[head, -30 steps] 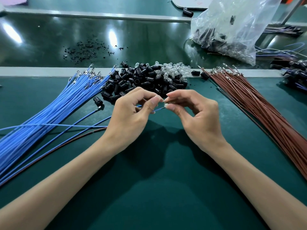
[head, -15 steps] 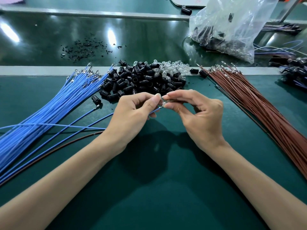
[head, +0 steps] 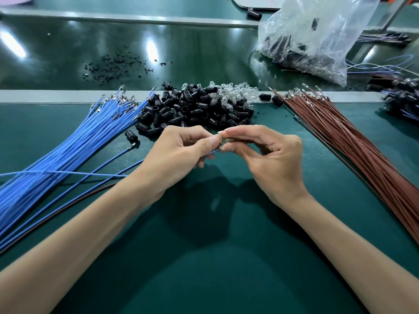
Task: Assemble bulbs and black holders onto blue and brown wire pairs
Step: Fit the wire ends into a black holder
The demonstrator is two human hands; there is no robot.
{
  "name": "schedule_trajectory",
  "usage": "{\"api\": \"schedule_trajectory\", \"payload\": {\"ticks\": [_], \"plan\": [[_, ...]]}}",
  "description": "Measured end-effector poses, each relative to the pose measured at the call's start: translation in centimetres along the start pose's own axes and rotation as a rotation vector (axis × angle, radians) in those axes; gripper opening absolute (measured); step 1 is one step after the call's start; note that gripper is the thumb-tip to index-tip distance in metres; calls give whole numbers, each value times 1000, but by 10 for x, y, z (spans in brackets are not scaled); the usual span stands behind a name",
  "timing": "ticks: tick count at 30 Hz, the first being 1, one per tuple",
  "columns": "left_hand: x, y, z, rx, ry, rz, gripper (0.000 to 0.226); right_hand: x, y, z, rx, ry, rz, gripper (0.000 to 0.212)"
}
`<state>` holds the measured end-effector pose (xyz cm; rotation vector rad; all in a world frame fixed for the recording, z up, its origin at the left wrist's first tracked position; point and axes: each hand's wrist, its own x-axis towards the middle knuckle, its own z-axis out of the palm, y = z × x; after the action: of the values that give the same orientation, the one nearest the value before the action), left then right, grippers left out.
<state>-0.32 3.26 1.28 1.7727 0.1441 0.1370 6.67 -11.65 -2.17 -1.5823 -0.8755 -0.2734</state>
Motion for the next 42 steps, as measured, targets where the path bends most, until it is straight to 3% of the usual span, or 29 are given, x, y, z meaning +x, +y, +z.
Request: {"api": "schedule_trajectory", "payload": {"ticks": [10,16,19,23,29,36,42], "plan": [[2,1,-7,47,-46,-4,22,0,-1,-1,10,-75,46,24],[3,3,-10,70,-86,-27,24,2,-3,-4,-65,-105,-44,19],[6,4,-18,211,-100,-48,24,3,0,-2,-68,-110,-90,18],[14,2,-38,392,-55,-62,23,3,4,-3,-20,-53,-5,18],[13,4,-64,656,-427,-65,50,4,3,-3,75,3,108,24],[13,1,-57,366,-380,-53,45,4,2,-4,87,-8,97,26],[12,0,-53,331,-258,27,30,3,2,-3,89,-42,86,22]]}}
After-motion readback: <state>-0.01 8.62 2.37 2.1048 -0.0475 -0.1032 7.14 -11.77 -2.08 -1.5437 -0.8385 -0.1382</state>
